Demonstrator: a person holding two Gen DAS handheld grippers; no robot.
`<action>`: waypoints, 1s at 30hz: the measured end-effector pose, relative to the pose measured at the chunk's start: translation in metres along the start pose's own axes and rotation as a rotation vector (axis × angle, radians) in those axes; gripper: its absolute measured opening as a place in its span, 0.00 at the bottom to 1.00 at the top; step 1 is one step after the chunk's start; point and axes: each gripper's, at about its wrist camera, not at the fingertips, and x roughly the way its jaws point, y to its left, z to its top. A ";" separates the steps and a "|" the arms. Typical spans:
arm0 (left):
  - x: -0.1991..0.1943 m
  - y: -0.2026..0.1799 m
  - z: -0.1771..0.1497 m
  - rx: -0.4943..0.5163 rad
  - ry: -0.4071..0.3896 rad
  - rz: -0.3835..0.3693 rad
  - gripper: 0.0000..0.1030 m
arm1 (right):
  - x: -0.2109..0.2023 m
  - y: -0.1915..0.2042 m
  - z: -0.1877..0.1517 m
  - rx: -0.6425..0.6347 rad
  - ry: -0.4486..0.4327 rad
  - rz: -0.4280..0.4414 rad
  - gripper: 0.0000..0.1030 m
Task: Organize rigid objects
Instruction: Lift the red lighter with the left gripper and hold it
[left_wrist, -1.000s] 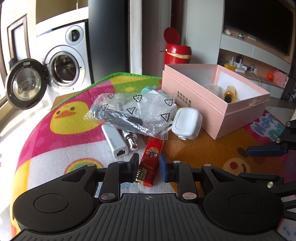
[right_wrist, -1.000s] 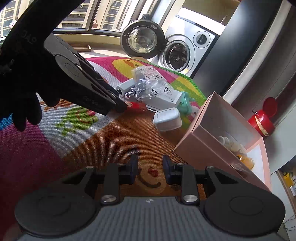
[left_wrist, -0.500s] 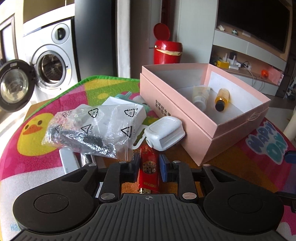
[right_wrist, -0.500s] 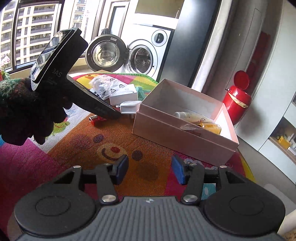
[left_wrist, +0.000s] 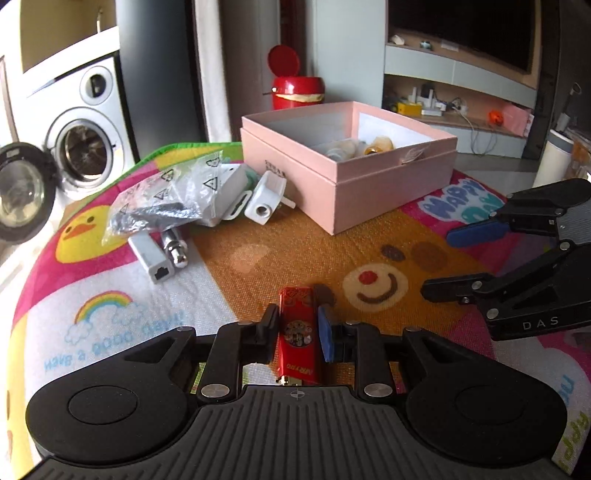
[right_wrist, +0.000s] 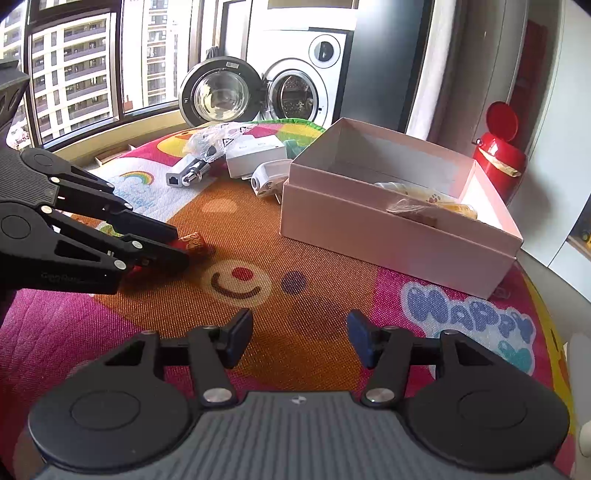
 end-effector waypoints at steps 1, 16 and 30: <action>-0.003 0.009 -0.002 -0.050 -0.005 0.044 0.26 | 0.002 -0.001 0.001 0.007 -0.005 0.006 0.57; 0.010 0.059 0.005 -0.296 -0.016 0.202 0.27 | 0.013 0.031 0.070 -0.144 -0.112 0.152 0.58; -0.041 0.075 -0.038 -0.349 -0.052 0.073 0.28 | 0.106 0.098 0.147 -0.066 -0.009 0.354 0.42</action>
